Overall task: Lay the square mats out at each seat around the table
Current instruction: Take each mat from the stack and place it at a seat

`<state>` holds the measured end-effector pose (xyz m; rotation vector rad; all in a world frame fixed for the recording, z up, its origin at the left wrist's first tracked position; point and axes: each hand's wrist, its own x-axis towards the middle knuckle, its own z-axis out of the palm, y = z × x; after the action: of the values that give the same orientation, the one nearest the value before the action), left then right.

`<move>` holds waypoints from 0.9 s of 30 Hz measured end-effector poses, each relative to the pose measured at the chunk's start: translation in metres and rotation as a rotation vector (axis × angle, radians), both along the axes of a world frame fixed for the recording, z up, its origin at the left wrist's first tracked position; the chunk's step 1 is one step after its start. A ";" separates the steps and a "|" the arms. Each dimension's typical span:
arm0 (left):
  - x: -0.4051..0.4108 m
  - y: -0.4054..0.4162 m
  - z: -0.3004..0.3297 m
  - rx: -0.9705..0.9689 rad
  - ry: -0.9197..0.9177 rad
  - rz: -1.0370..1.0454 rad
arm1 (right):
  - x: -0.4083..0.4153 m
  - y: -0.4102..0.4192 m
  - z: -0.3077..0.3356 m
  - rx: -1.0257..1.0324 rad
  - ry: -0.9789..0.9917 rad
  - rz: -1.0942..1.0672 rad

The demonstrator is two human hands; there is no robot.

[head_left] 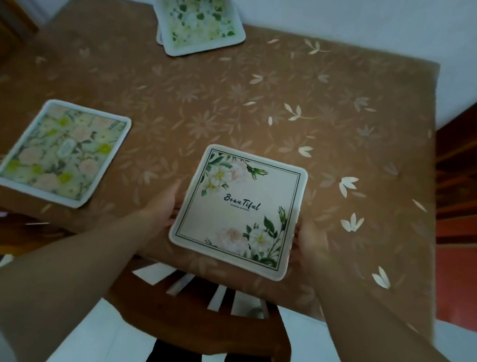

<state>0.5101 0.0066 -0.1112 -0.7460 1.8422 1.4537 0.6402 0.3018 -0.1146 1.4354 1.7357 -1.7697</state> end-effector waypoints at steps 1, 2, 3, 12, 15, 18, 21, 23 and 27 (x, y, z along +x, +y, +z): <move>0.005 0.001 0.003 -0.008 0.002 0.011 | 0.001 0.001 0.000 -0.010 0.000 0.002; 0.010 0.001 0.006 -0.016 0.003 0.013 | 0.003 0.003 -0.001 -0.026 -0.005 -0.005; 0.013 0.002 0.008 -0.020 0.006 0.007 | 0.005 0.004 -0.002 -0.049 -0.013 -0.022; 0.042 0.002 0.049 0.021 0.020 0.149 | 0.017 0.001 0.009 -0.220 0.049 -0.190; 0.057 -0.003 0.075 0.135 0.046 0.249 | 0.018 -0.017 0.032 -0.496 0.133 -0.158; 0.069 -0.012 0.111 0.239 0.132 0.354 | 0.007 -0.047 0.072 -0.600 0.271 -0.107; 0.080 -0.036 0.164 0.340 0.243 0.413 | -0.007 -0.091 0.132 -0.628 0.410 -0.075; 0.089 -0.062 0.205 0.391 0.343 0.443 | -0.013 -0.129 0.177 -0.647 0.511 -0.034; 0.121 -0.143 0.293 0.454 0.601 0.482 | -0.012 -0.223 0.265 -0.690 0.708 0.090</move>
<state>0.6311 -0.1367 0.1815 -0.5766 1.6794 2.5227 0.6285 0.0785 0.1504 0.4620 1.1570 -2.6457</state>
